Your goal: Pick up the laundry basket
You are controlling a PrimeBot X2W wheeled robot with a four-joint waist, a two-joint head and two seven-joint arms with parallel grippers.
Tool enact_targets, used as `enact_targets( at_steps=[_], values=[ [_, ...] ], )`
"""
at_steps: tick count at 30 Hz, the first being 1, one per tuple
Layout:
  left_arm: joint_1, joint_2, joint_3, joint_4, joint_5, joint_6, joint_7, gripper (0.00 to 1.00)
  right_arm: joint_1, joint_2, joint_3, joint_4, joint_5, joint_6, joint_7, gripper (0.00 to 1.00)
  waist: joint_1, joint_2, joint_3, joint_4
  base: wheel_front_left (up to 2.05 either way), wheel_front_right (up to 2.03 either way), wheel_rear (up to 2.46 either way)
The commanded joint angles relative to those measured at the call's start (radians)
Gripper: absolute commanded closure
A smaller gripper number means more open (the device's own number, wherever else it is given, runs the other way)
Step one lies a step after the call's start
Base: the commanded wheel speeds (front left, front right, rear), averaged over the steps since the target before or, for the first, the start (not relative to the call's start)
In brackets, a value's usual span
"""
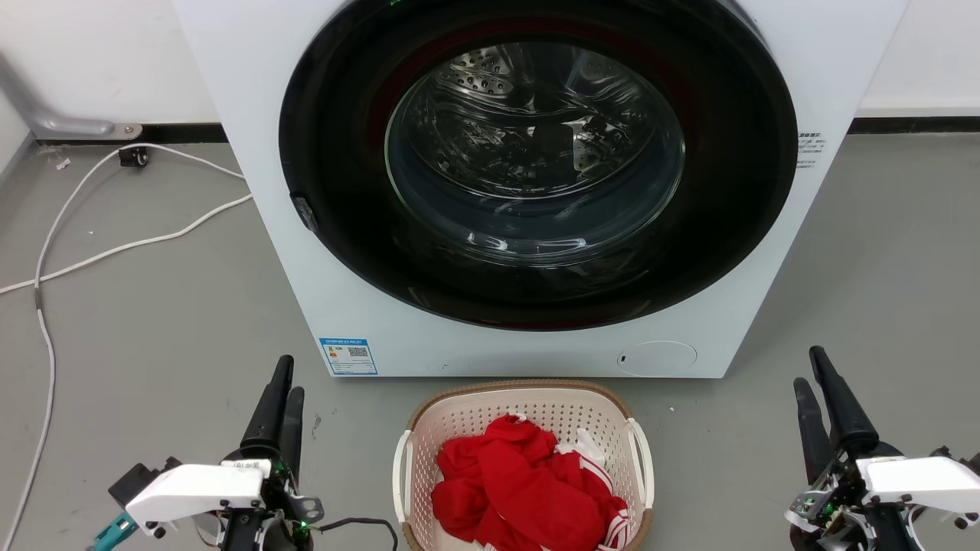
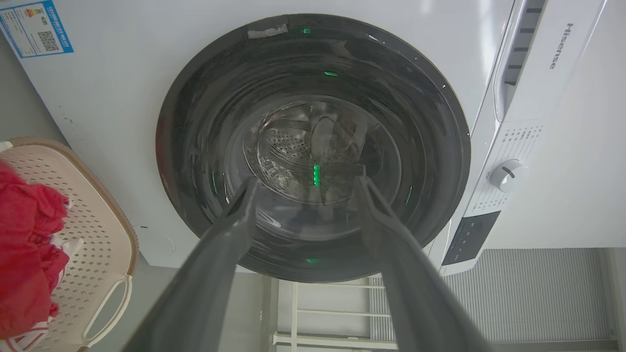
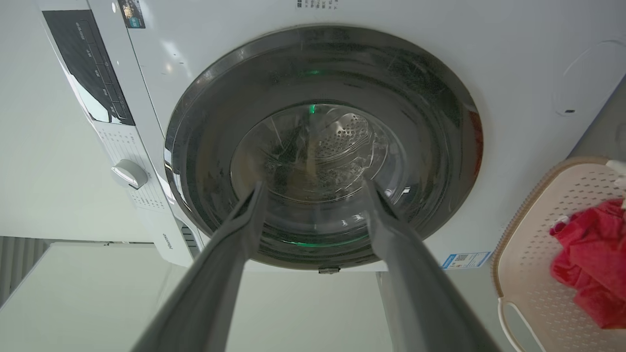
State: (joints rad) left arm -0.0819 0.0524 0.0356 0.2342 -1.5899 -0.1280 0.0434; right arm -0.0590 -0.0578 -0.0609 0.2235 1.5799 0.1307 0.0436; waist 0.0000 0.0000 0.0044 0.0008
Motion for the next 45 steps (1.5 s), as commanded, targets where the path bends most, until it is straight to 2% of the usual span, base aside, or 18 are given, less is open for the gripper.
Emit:
enact_targets(
  at_steps=[1,5,13,21,30,45],
  values=[
    [-0.017,0.004,-0.006,-0.028,0.022,-0.001,-0.011,0.0,-0.013,-0.005,0.004,-0.027,-0.027,0.0,-0.01,0.0,0.0,0.0,0.0,0.0,0.0,0.0,0.0],
    [-0.016,0.004,-0.009,-0.052,0.097,-0.002,-0.028,0.0,-0.008,-0.003,-0.003,-0.044,-0.119,0.0,-0.028,0.0,0.0,0.0,0.002,0.0,0.0,0.0,0.0],
    [-0.013,0.003,-0.012,-0.094,0.286,0.002,-0.06,0.0,0.006,0.0,-0.008,-0.082,-0.376,0.0,-0.06,0.0,0.0,0.0,0.003,0.0,0.0,0.0,0.0],
    [-0.009,0.003,-0.058,-0.121,0.504,0.04,-0.09,0.0,0.023,0.001,-0.003,-0.109,-0.595,0.0,-0.091,0.0,0.0,0.0,0.002,0.001,0.0,0.0,0.0],
    [-0.001,0.002,-0.101,-0.127,0.677,0.069,-0.121,0.0,0.04,0.002,0.006,-0.124,-0.745,0.0,-0.121,0.0,0.0,0.0,-0.001,0.004,0.0,0.0,0.0],
    [0.002,0.001,-0.133,-0.118,0.896,0.105,-0.164,0.0,0.059,0.004,0.014,-0.146,-0.967,0.0,-0.154,0.0,0.0,0.0,-0.003,0.006,0.0,0.0,0.0]
  ],
)
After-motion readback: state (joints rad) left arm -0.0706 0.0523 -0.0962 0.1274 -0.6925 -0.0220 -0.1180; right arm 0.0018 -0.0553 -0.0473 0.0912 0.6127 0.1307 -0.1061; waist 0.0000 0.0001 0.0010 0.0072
